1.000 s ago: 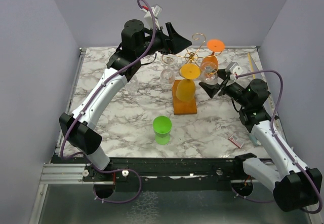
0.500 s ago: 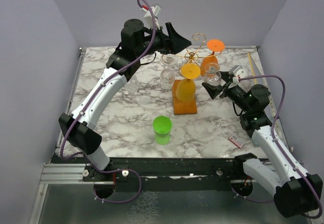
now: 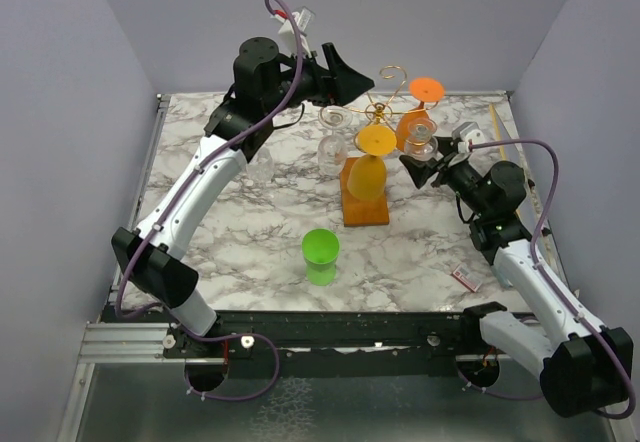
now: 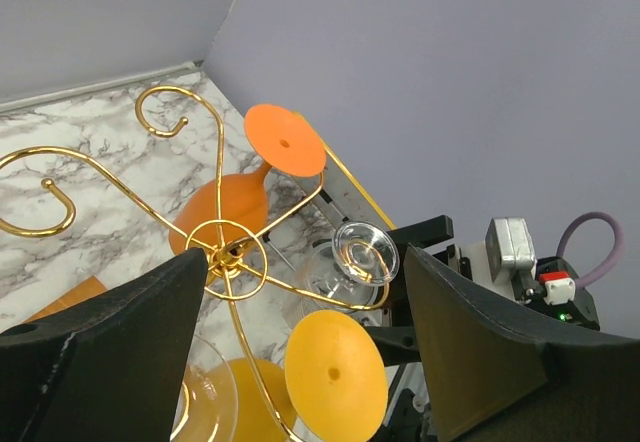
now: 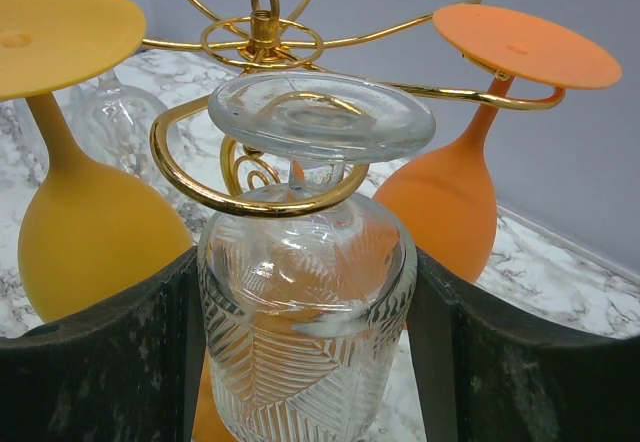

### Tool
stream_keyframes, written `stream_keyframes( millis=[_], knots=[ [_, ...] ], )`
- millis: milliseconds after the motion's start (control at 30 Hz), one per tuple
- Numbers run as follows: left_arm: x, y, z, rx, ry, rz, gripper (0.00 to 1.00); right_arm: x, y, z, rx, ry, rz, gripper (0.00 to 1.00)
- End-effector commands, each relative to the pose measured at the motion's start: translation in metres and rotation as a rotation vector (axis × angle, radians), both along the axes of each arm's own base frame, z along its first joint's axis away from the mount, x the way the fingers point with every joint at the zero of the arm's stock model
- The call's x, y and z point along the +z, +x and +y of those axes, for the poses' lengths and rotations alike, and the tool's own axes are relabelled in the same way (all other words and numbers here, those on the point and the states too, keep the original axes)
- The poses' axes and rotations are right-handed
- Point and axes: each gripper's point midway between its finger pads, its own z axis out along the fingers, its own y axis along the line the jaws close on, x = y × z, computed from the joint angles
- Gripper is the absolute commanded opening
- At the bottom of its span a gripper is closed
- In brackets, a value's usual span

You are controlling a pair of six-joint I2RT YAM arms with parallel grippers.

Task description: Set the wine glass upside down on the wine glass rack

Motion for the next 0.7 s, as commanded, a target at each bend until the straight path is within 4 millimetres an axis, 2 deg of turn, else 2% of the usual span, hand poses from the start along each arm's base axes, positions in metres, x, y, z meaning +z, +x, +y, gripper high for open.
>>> stream_keyframes(
  millis=[0,200,300,500,667],
  knots=[
    [0.014,-0.007,0.016,0.047,0.007,-0.038,0.81,0.021,0.004,0.0,-0.007,0.031,-0.046,0.36],
    [0.013,-0.009,0.027,0.086,0.037,-0.04,0.85,0.015,0.0,0.0,-0.01,0.055,-0.006,0.63],
    [0.01,-0.012,0.033,0.1,0.053,-0.039,0.88,0.016,-0.004,0.0,-0.005,0.057,-0.003,0.74],
    [0.004,-0.02,0.046,0.119,0.088,-0.063,0.99,0.023,-0.009,-0.003,-0.013,0.066,-0.012,0.84],
    [-0.001,-0.029,0.061,0.148,0.119,-0.086,0.99,0.028,-0.012,-0.005,-0.023,0.067,-0.018,0.87]
  ],
)
